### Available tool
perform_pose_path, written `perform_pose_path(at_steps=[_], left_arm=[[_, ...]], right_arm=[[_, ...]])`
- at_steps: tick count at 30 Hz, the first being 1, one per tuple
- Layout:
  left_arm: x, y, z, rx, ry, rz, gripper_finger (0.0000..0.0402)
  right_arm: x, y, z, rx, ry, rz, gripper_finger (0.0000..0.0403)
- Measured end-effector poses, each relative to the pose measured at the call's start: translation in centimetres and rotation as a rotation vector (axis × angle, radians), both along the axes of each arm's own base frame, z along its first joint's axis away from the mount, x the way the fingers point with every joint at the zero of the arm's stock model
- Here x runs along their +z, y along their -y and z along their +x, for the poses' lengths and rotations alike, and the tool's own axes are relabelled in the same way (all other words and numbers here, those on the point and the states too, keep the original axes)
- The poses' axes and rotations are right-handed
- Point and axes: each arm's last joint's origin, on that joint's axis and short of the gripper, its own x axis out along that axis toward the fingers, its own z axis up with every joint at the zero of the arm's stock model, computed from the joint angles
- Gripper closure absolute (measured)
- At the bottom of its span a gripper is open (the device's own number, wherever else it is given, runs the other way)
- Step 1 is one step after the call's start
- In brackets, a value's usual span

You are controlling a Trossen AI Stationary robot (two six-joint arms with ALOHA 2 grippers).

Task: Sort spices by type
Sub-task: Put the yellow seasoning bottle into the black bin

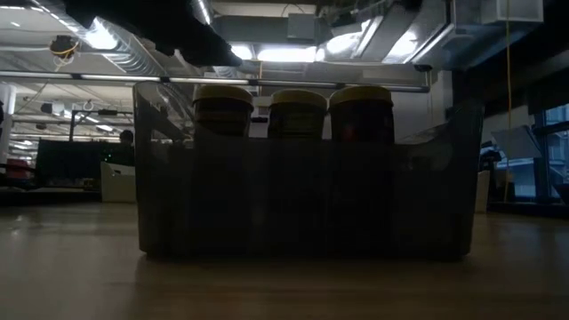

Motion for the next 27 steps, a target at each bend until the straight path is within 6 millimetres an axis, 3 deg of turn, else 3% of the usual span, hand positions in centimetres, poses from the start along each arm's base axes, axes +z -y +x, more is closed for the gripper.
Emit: perform_pose_path(at_steps=[6, 10, 16, 23, 27], left_arm=[[0.0, 1.9, -0.1, -0.069, 0.006, -0.023, 0.0169], [-0.1, 3.1, -0.4, -0.074, -0.009, -0.073, 0.0169], [-0.8, 4.4, -1.4, 0.005, -0.178, -0.046, 0.0169], [2.8, 6.1, -2.3, 0.013, -0.283, -0.068, 0.0169], [5.2, 7.2, -2.5, 0.019, -0.334, 0.007, 0.0169]], right_arm=[[1.8, 0.2, -3.8, -0.049, 0.118, -0.094, 0.0059], [1.4, 1.6, -7.1, -0.116, 0.202, -0.148, 0.0058], [-1.5, 4.4, -10.5, -0.179, 0.328, -0.098, 0.0058], [-5.9, 7.4, -13.6, -0.212, 0.51, -0.092, 0.0058], [-7.7, 8.8, -15.2, -0.258, 0.55, -0.098, 0.0058]])
